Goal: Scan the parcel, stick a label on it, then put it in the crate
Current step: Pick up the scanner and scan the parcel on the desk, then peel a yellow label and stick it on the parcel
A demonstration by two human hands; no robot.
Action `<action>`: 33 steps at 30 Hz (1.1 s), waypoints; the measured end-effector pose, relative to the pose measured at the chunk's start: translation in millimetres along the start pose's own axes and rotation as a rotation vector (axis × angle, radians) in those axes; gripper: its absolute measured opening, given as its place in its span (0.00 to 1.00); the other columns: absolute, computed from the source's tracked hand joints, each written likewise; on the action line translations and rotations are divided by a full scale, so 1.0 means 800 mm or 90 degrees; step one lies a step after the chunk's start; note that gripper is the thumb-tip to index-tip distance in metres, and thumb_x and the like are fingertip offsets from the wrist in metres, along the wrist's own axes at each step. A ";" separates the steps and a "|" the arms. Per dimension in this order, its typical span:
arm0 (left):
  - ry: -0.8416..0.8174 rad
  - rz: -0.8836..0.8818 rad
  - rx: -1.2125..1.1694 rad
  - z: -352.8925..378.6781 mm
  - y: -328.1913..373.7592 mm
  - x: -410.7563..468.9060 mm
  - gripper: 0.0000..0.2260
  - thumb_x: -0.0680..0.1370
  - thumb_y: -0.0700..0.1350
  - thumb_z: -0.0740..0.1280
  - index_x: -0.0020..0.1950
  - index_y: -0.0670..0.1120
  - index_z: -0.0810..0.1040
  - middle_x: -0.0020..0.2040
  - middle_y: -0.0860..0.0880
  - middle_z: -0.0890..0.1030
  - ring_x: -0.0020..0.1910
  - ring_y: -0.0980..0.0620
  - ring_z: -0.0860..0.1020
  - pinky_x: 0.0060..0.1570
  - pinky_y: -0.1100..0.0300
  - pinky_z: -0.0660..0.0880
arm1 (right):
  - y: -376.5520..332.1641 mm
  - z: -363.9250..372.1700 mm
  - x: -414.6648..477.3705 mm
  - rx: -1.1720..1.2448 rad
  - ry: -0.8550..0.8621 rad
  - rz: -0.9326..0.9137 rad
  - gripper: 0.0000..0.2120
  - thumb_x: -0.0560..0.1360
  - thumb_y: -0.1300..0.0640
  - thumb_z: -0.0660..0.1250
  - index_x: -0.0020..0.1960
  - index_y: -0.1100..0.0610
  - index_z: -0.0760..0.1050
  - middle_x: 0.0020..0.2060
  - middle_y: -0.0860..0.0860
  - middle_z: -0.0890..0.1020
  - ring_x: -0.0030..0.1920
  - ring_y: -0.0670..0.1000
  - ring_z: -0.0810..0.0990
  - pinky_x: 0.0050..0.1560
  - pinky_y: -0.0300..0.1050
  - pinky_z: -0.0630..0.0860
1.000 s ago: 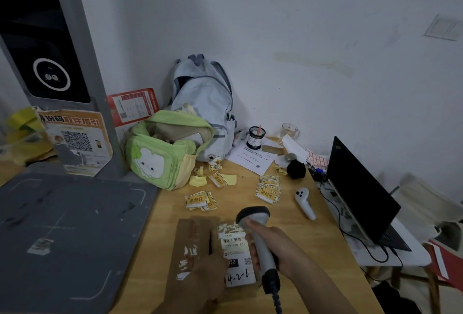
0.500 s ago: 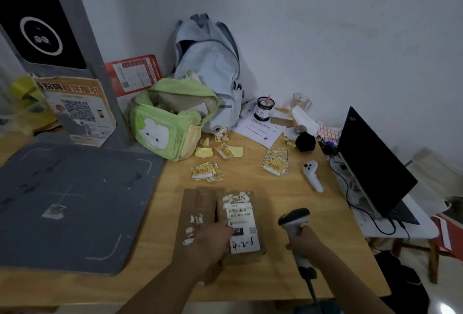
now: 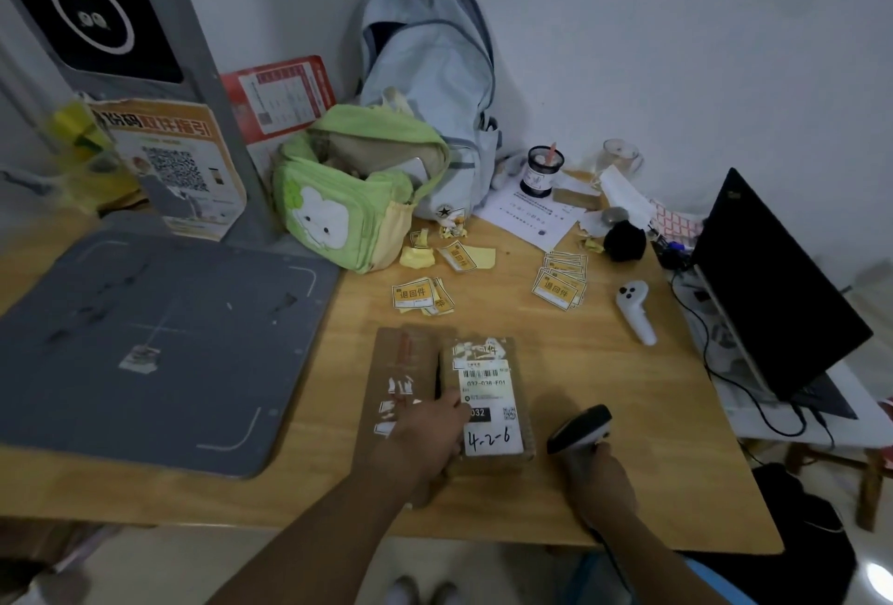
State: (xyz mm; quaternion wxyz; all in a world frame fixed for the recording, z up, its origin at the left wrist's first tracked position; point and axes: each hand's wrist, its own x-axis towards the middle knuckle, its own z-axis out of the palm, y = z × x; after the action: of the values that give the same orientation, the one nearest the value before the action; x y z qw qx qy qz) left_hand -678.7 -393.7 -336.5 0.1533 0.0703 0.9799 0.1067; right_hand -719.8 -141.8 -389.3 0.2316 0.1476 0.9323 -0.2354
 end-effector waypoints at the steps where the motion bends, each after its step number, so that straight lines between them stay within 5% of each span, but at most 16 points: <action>1: -0.005 0.000 -0.001 0.001 0.000 0.000 0.17 0.75 0.39 0.65 0.63 0.44 0.72 0.64 0.45 0.71 0.52 0.43 0.80 0.50 0.48 0.78 | 0.001 -0.001 0.000 -0.022 -0.008 -0.015 0.22 0.73 0.42 0.62 0.58 0.57 0.68 0.49 0.55 0.79 0.43 0.54 0.78 0.44 0.48 0.77; 6: -0.008 0.024 -0.008 0.005 -0.005 -0.006 0.18 0.76 0.44 0.63 0.66 0.44 0.69 0.68 0.45 0.67 0.54 0.42 0.78 0.50 0.48 0.76 | 0.012 -0.032 0.008 0.006 0.028 0.006 0.47 0.60 0.25 0.64 0.67 0.56 0.66 0.37 0.52 0.79 0.32 0.50 0.77 0.24 0.39 0.66; 10: -0.045 -0.004 -0.189 -0.006 -0.011 -0.005 0.14 0.77 0.41 0.60 0.62 0.44 0.75 0.67 0.46 0.70 0.61 0.43 0.75 0.59 0.50 0.75 | 0.008 -0.061 0.010 -0.012 0.111 -0.059 0.33 0.68 0.32 0.65 0.60 0.57 0.72 0.21 0.47 0.76 0.19 0.44 0.74 0.16 0.34 0.63; 15: -0.007 -0.171 -0.557 -0.065 -0.028 0.007 0.14 0.79 0.33 0.56 0.59 0.37 0.78 0.61 0.38 0.79 0.57 0.45 0.77 0.55 0.56 0.72 | -0.052 -0.089 0.006 0.054 0.161 -0.134 0.08 0.73 0.57 0.68 0.51 0.57 0.79 0.36 0.50 0.81 0.31 0.45 0.76 0.28 0.39 0.70; 20: 0.113 -0.294 -0.808 -0.116 -0.060 0.013 0.13 0.76 0.28 0.56 0.43 0.39 0.77 0.41 0.40 0.77 0.37 0.46 0.75 0.43 0.53 0.72 | -0.134 -0.106 -0.013 0.166 0.090 -0.194 0.05 0.72 0.61 0.68 0.48 0.59 0.79 0.38 0.55 0.83 0.40 0.55 0.82 0.43 0.47 0.77; 22: 0.111 -0.313 -0.868 -0.132 -0.068 0.010 0.13 0.76 0.28 0.55 0.45 0.39 0.76 0.38 0.42 0.76 0.32 0.48 0.73 0.33 0.58 0.72 | -0.161 -0.110 -0.022 0.200 0.051 -0.207 0.05 0.74 0.64 0.67 0.49 0.62 0.79 0.38 0.56 0.83 0.36 0.55 0.81 0.40 0.44 0.77; 26: 0.121 -0.304 -0.859 -0.147 -0.076 0.013 0.07 0.77 0.34 0.63 0.52 0.41 0.77 0.49 0.44 0.79 0.33 0.53 0.75 0.21 0.69 0.69 | -0.201 -0.118 -0.039 0.278 -0.014 -0.212 0.04 0.75 0.69 0.65 0.48 0.66 0.77 0.33 0.56 0.79 0.29 0.50 0.76 0.22 0.32 0.71; 33: 0.085 -0.314 -0.864 -0.146 -0.082 0.044 0.05 0.76 0.36 0.65 0.50 0.43 0.78 0.52 0.44 0.80 0.35 0.51 0.78 0.33 0.60 0.71 | -0.240 -0.133 -0.030 0.312 -0.045 -0.219 0.04 0.75 0.69 0.63 0.47 0.64 0.76 0.36 0.58 0.79 0.30 0.51 0.76 0.24 0.33 0.71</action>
State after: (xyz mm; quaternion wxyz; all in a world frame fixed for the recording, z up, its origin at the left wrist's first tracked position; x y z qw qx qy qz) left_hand -755.8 -472.7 -253.3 0.1223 -0.2700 0.6924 0.6578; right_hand -811.7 -254.5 -222.6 0.1783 0.0308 0.8502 -0.4943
